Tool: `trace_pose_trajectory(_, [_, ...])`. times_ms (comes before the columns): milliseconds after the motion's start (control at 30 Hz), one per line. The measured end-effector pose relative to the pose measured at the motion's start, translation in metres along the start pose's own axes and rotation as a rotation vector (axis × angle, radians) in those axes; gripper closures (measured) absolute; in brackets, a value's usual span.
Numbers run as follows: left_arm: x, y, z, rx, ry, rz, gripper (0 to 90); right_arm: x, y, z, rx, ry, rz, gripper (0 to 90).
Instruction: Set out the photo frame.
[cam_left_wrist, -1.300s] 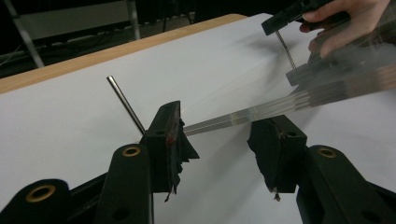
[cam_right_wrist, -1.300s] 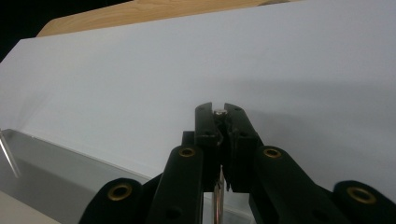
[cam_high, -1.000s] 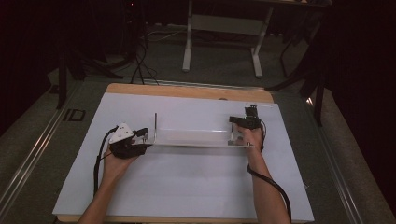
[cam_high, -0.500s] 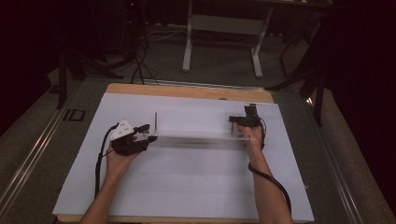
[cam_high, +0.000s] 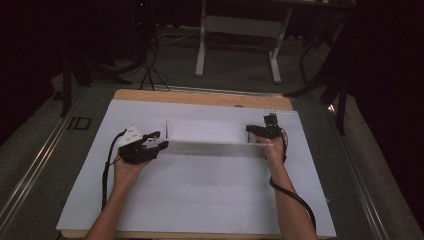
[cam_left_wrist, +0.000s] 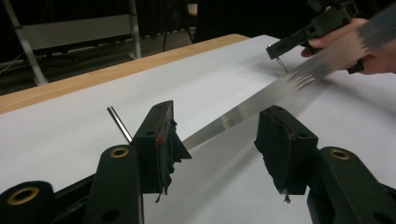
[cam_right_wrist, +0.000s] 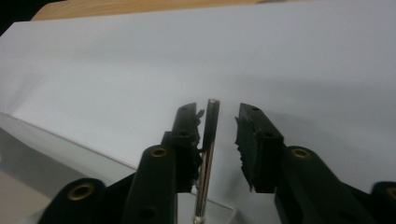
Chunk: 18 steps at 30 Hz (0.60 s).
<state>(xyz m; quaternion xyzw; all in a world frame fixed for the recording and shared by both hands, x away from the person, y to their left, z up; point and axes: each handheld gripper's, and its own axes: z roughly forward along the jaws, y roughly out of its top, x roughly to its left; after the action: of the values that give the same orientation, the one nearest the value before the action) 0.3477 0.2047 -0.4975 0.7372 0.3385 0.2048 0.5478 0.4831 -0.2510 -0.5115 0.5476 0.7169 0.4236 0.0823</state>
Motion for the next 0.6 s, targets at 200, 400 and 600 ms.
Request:
trace_pose_trajectory(200, [0.003, 0.003, 0.002, -0.006, -0.001, -0.018, 48.9, 0.007, 0.000, -0.017, -0.025, -0.038, -0.102, 62.9])
trace_pose_trajectory(400, [0.006, 0.005, 0.003, -0.012, 0.002, -0.030, 49.7, 0.009, -0.005, -0.033, -0.054, -0.039, -0.160, 63.7])
trace_pose_trajectory(600, [0.008, 0.007, 0.004, -0.012, 0.001, -0.036, 50.4, 0.005, -0.014, -0.049, -0.061, -0.058, -0.216, 65.5])
